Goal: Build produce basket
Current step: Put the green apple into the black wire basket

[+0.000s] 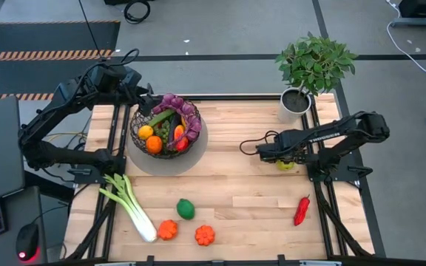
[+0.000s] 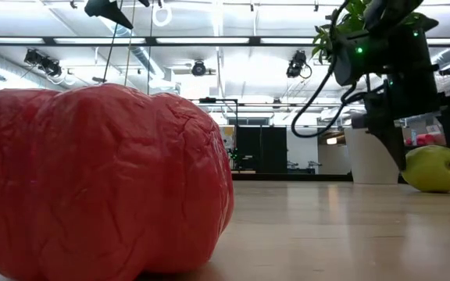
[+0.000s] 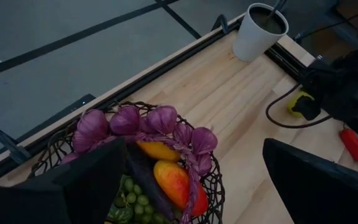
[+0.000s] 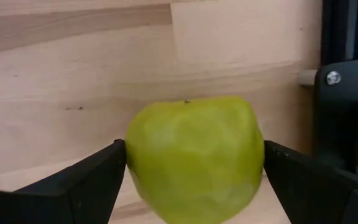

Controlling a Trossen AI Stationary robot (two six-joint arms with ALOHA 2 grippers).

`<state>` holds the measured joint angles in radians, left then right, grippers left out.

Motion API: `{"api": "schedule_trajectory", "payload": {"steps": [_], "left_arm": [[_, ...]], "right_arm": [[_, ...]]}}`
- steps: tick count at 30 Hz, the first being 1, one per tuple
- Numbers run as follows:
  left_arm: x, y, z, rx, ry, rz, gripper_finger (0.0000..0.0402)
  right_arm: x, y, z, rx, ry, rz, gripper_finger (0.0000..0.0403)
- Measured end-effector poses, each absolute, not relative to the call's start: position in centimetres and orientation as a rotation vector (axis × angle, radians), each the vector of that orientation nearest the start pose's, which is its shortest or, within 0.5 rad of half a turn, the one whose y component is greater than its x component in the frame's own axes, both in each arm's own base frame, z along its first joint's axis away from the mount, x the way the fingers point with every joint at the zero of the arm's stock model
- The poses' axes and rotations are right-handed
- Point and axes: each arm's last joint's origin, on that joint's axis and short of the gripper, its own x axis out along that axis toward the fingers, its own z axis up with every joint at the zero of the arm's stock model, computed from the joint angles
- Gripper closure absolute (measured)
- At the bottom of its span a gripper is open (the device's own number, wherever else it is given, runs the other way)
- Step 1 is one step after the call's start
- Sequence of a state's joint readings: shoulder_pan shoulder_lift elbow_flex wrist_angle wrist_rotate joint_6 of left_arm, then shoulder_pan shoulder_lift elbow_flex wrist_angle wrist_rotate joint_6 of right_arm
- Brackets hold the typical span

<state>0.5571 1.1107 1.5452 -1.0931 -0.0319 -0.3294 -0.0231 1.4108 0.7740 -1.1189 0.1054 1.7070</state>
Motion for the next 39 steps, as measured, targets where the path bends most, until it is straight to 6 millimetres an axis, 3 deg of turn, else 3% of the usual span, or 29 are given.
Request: {"api": "schedule_trajectory", "payload": {"steps": [14, 20, 26, 30, 35, 39], "left_arm": [[14.9, 9.4, 43.8, -0.507, 0.543, 0.68, 0.0017], [14.9, 9.4, 43.8, -0.512, 0.545, 0.681, 0.0017], [14.9, 9.4, 43.8, -0.504, 0.548, 0.679, 0.0017], [14.9, 9.4, 43.8, -0.506, 0.547, 0.68, 0.0017], [15.1, 9.5, 43.7, -0.499, 0.558, 0.678, 0.0017], [15.6, 9.9, 43.4, -0.485, 0.579, 0.675, 0.0017]], "right_arm": [[18.8, -0.7, 16.3, 1.147, 1.202, -1.5, 0.0046], [20.6, -0.8, 17.7, 1.186, 1.112, -1.422, 0.0052], [24.0, -1.3, 21.1, 1.213, 0.879, -1.247, 0.0054], [27.4, -1.9, 24.4, 1.213, 0.625, -1.004, 0.0054], [31.3, -2.7, 28.5, 1.015, 0.361, -0.674, 0.0054], [33.7, -3.8, 29.8, 0.88, 0.341, -0.614, 0.0054]]}}
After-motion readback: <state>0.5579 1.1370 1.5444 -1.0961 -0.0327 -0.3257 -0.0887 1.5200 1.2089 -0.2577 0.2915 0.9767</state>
